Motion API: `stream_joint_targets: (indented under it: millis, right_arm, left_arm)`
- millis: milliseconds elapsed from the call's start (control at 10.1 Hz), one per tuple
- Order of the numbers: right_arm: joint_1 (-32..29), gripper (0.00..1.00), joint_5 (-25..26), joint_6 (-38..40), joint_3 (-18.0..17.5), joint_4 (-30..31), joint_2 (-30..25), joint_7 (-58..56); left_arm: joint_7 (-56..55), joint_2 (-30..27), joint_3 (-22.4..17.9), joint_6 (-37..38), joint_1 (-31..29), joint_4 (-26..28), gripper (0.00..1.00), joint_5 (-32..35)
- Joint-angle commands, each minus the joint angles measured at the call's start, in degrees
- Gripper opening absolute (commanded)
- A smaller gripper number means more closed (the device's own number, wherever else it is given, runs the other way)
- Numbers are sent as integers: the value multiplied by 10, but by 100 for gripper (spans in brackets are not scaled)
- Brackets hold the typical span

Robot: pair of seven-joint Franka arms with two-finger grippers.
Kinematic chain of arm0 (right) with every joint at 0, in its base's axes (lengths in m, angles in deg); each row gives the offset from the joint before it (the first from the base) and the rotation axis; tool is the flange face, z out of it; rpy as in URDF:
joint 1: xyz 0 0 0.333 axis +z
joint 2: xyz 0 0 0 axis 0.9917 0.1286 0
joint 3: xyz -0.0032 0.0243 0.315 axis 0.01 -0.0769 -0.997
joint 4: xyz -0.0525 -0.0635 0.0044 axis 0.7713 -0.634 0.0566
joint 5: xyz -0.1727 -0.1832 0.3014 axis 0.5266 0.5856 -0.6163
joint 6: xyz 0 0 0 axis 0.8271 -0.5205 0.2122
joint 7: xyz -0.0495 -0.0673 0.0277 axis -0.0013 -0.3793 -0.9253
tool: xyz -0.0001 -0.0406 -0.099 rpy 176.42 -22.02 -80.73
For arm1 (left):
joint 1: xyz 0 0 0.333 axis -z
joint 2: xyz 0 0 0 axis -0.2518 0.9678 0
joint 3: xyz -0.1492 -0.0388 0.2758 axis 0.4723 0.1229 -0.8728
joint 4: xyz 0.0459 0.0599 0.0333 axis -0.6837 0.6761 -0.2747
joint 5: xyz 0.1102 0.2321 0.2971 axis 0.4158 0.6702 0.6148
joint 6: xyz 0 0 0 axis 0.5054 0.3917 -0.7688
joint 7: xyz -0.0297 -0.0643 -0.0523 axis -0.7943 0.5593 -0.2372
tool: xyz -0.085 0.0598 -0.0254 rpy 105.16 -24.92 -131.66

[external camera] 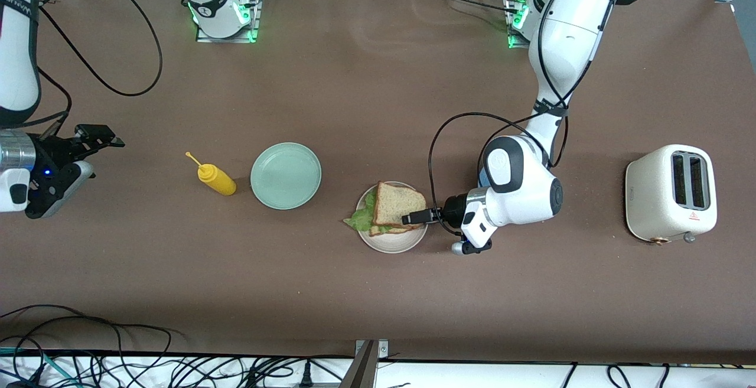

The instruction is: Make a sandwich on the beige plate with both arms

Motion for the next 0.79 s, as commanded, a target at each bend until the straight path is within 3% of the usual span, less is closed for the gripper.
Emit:
stream_joint_targets:
  millis: [0,297,495,692]
  right_arm:
    - [16,100,19,-60,-4,122,-91,124]
    - [59,100,71,-137,-5,258,-189,342]
    - [67,100,75,-186,-11,320,-239,375]
    - [67,100,67,-198,9,347,-296,381]
  left_arm:
    - [0,7,-6,0,-4,-16,100,-19]
    - [-7,-1,-39,1,-2,-16,100,-8]
    - [-7,-17,-55,15,-11,-15,100,71]
    - [-8,-29,-56,69,-39,-14,100,146]
